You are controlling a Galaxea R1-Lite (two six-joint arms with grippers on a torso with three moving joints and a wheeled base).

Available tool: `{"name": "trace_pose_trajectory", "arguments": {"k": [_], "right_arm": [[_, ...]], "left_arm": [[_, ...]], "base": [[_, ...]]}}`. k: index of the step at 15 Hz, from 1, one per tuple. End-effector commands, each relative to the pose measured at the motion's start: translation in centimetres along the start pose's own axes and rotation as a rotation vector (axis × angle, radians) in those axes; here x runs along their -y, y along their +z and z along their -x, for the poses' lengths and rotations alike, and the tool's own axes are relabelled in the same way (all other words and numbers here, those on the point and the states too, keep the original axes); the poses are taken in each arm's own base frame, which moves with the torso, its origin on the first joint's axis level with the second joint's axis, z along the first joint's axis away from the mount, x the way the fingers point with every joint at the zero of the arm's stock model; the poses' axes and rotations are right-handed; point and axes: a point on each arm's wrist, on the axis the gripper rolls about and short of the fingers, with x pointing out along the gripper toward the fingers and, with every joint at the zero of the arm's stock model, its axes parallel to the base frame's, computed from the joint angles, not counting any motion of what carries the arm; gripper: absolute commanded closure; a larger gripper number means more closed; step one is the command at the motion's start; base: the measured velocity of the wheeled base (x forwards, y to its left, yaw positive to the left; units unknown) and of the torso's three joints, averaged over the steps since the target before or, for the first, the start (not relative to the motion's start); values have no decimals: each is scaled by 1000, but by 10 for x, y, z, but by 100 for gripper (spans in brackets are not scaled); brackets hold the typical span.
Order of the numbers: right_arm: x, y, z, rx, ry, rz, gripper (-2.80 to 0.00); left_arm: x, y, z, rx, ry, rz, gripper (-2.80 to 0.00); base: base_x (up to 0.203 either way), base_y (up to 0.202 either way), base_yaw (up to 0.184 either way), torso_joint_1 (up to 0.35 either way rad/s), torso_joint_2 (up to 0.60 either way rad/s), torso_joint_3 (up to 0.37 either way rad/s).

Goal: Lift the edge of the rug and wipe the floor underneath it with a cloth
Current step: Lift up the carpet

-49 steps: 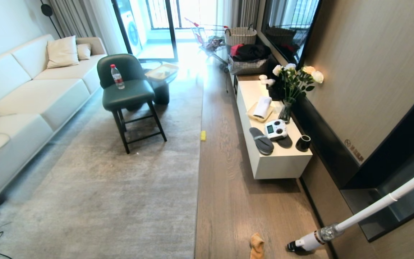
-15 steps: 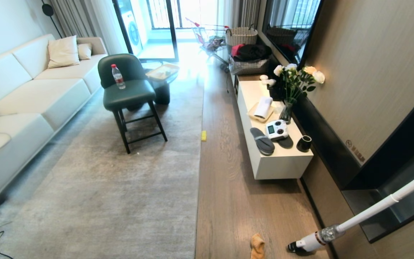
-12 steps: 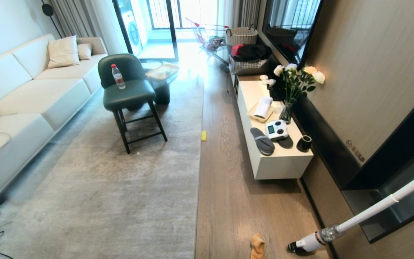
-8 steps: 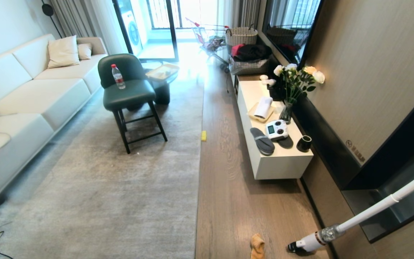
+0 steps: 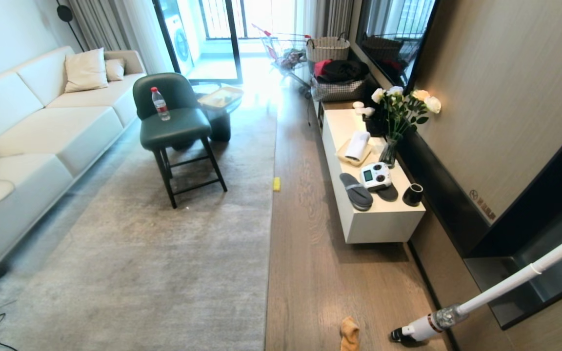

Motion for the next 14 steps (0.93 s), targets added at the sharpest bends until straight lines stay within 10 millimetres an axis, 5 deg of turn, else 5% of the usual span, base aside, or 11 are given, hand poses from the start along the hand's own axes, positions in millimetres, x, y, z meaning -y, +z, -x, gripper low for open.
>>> {"name": "trace_pose_trajectory", "arguments": {"k": [1, 14], "right_arm": [[0, 0, 0, 0, 0, 0, 0], [0, 0, 0, 0, 0, -2, 0]], "left_arm": [[0, 0, 0, -1, 0, 0, 0], [0, 0, 0, -1, 0, 0, 0]], "base": [[0, 0, 0, 0, 0, 0], [0, 0, 0, 0, 0, 0]]}}
